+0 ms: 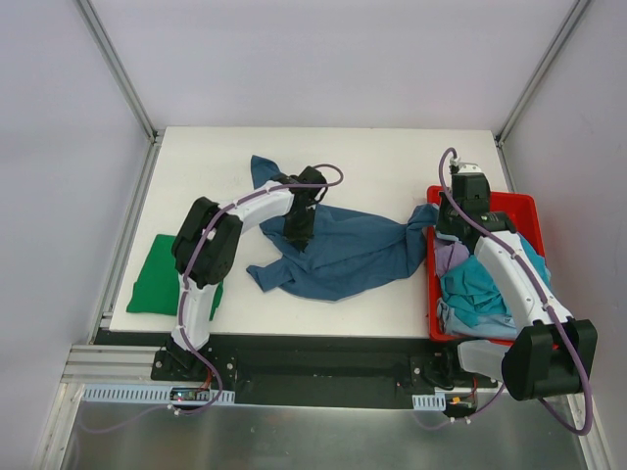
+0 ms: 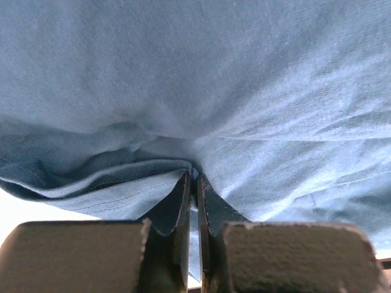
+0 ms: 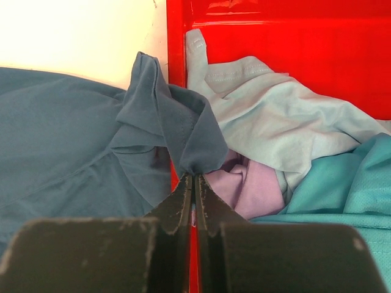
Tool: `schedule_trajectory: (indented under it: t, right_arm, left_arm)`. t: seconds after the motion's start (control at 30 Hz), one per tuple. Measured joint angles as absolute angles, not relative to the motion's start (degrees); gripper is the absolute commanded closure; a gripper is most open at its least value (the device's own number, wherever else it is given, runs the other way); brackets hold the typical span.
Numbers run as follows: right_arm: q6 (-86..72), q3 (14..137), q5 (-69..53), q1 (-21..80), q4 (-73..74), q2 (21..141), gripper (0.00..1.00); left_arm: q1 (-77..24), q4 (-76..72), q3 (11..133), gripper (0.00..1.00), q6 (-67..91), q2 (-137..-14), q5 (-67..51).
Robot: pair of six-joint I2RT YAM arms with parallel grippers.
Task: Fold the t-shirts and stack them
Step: Flatten out the tshirt
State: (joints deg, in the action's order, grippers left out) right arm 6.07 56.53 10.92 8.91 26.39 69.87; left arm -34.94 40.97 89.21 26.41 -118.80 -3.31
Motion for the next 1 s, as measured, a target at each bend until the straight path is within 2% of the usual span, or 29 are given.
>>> schedule_trajectory:
  t: [0.27, 0.6, 0.73, 1.0]
  right_arm:
    - [6.13, 56.53, 11.44, 8.86, 26.39, 69.82, 1.0]
    - [6.63, 57.95, 9.23, 8.84, 25.98, 61.89, 1.0]
    - [7.49, 64.97, 7.27, 8.84, 26.98, 59.33, 1.0]
    - [10.07, 86.94, 0.84, 8.84, 30.79, 56.88, 1.0]
  left_arm:
    - [-34.89, 42.13, 86.65, 1.0, 26.7, -113.32, -0.25]
    - [-32.51, 43.38, 86.76, 1.0, 28.71, -90.15, 14.79]
    - [-29.65, 43.86, 92.68, 1.0, 28.38, -82.11, 23.22]
    - [-28.88, 43.68, 116.07, 1.0, 21.47, -73.78, 33.19]
